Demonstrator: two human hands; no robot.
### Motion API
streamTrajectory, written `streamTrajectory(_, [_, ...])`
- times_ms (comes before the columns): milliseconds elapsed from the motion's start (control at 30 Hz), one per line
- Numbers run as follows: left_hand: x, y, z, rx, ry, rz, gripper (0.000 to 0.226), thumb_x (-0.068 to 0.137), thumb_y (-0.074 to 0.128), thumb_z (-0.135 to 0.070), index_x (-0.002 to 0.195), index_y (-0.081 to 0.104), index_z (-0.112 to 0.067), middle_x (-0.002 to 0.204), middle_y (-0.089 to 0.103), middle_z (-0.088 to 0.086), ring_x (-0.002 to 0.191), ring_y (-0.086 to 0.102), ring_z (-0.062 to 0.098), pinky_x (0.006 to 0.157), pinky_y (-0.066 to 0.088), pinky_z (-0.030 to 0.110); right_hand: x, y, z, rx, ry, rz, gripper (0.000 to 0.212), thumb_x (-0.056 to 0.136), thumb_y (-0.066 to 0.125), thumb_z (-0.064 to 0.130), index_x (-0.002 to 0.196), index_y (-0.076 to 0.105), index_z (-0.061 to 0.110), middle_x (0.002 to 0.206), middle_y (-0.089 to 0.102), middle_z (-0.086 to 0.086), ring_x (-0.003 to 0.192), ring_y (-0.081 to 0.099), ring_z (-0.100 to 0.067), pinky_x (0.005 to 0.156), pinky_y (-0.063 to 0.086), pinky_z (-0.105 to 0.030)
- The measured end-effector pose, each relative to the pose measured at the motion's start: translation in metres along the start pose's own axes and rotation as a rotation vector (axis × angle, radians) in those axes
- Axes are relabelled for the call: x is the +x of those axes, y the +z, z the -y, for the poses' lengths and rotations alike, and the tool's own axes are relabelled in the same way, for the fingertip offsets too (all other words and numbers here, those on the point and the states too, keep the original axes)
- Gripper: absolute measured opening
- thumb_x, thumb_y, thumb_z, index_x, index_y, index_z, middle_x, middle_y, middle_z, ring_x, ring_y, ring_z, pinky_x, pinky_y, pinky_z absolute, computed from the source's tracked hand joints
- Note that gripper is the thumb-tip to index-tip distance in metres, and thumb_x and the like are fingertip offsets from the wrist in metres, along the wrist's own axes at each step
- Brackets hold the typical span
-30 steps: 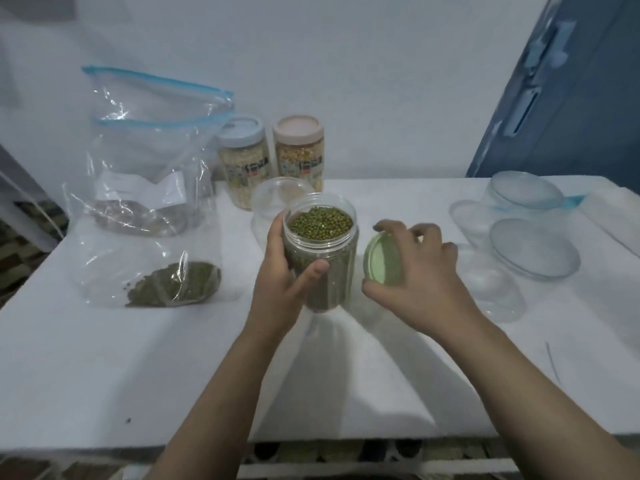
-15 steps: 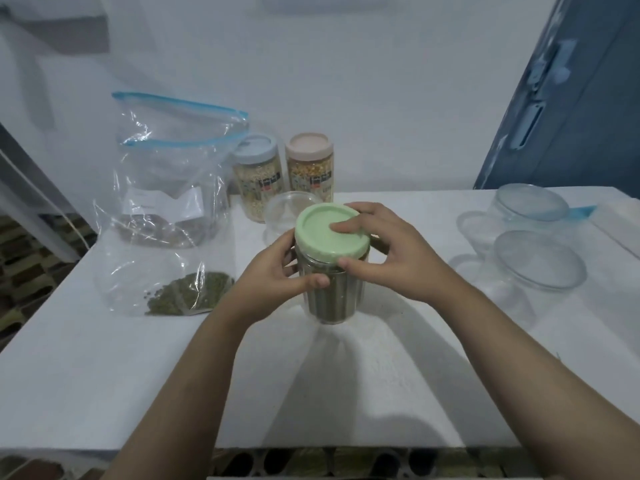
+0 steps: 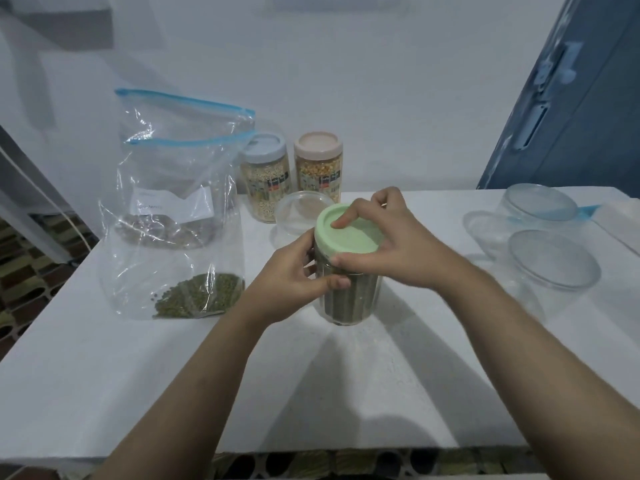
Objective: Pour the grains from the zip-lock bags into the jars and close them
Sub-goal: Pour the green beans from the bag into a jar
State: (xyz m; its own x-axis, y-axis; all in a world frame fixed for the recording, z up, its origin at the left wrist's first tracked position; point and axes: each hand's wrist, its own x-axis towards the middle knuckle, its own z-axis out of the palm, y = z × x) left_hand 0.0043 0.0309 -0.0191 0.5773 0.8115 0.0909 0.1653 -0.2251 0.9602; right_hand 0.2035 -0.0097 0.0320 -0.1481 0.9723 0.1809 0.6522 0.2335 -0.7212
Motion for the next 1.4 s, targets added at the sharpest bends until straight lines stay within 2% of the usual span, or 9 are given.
streamTrajectory(100, [0.0,0.002,0.001,-0.019,0.013,-0.019,0.075,0.067,0.083,-0.034,0.135,0.052,-0.027,0.123,0.066,-0.01,0.122,0.058,0.011,0.104,0.049,0.046,-0.007,0.011,0.004,-0.01,-0.016,-0.065,0.034,0.075,0.077,0.05,0.104,0.061,0.044,0.124,0.035,0.008,0.118,0.043,-0.002,0.094,0.038,-0.015])
streamTrajectory(267, [0.006,-0.007,0.0,-0.038,-0.023,0.045,0.074,0.065,0.088,-0.022,0.13,0.053,-0.029,0.123,0.066,-0.01,0.12,0.06,0.01,0.099,0.052,0.036,-0.004,-0.011,0.009,-0.055,-0.041,0.075,0.035,0.07,0.078,0.051,0.102,0.064,0.045,0.127,0.047,0.015,0.122,0.047,-0.002,0.098,0.039,-0.02])
streamTrajectory(400, [0.007,-0.008,0.001,-0.004,-0.023,0.026,0.07,0.065,0.09,-0.02,0.126,0.055,-0.027,0.115,0.069,-0.011,0.115,0.063,0.01,0.093,0.053,0.032,-0.007,0.019,0.019,-0.106,0.137,-0.159,0.053,0.062,0.07,0.07,0.099,0.051,0.037,0.11,0.035,0.007,0.113,0.042,-0.012,0.087,0.041,-0.026])
streamTrajectory(533, [0.005,-0.004,0.002,-0.012,0.002,0.011,0.065,0.071,0.086,-0.013,0.126,0.055,-0.026,0.115,0.068,-0.013,0.115,0.062,0.007,0.089,0.054,0.029,-0.014,0.031,0.02,-0.075,0.105,-0.243,0.052,0.073,0.066,0.067,0.116,0.052,0.04,0.132,0.034,0.007,0.129,0.039,-0.012,0.101,0.041,-0.029])
streamTrajectory(700, [0.005,-0.004,0.002,-0.02,0.021,0.012,0.071,0.069,0.088,-0.021,0.13,0.052,-0.028,0.119,0.066,-0.013,0.118,0.06,0.007,0.095,0.053,0.031,-0.014,0.02,0.019,-0.086,0.069,-0.16,0.058,0.071,0.063,0.077,0.117,0.061,0.043,0.129,0.041,0.011,0.127,0.031,-0.005,0.097,0.026,-0.009])
streamTrajectory(900, [-0.001,0.004,0.005,-0.015,0.07,-0.001,0.101,0.072,0.082,-0.027,0.151,0.02,-0.038,0.139,0.055,-0.009,0.125,0.056,0.006,0.102,0.049,0.029,-0.024,0.01,-0.001,0.173,0.106,-0.217,0.049,0.084,0.055,0.068,0.12,0.066,0.036,0.114,0.039,0.004,0.111,0.045,0.004,0.099,0.049,-0.029])
streamTrajectory(1033, [-0.002,0.003,0.006,-0.013,0.079,0.016,0.098,0.074,0.081,-0.029,0.152,0.022,-0.037,0.139,0.052,-0.014,0.127,0.053,0.004,0.105,0.047,0.033,-0.028,0.024,-0.011,0.175,0.03,-0.22,0.041,0.091,0.051,0.054,0.124,0.061,0.032,0.139,0.042,0.015,0.131,0.038,0.007,0.105,0.037,-0.018])
streamTrajectory(1267, [-0.001,0.004,0.004,0.006,0.077,-0.008,0.074,0.075,0.081,-0.028,0.134,0.04,-0.047,0.125,0.06,-0.026,0.122,0.055,-0.002,0.095,0.048,0.017,-0.018,0.024,-0.013,0.081,-0.031,-0.205,0.047,0.08,0.052,0.063,0.115,0.055,0.033,0.121,0.044,0.006,0.114,0.042,0.012,0.09,0.034,-0.003])
streamTrajectory(1400, [-0.004,0.005,-0.001,0.005,0.06,-0.002,0.073,0.073,0.078,-0.031,0.13,0.038,-0.052,0.121,0.058,-0.038,0.121,0.051,-0.011,0.093,0.044,0.009,-0.023,0.029,-0.015,0.649,0.177,-0.392,0.061,0.086,0.048,0.073,0.12,0.062,0.024,0.118,0.056,0.007,0.112,0.058,-0.009,0.097,0.049,-0.024])
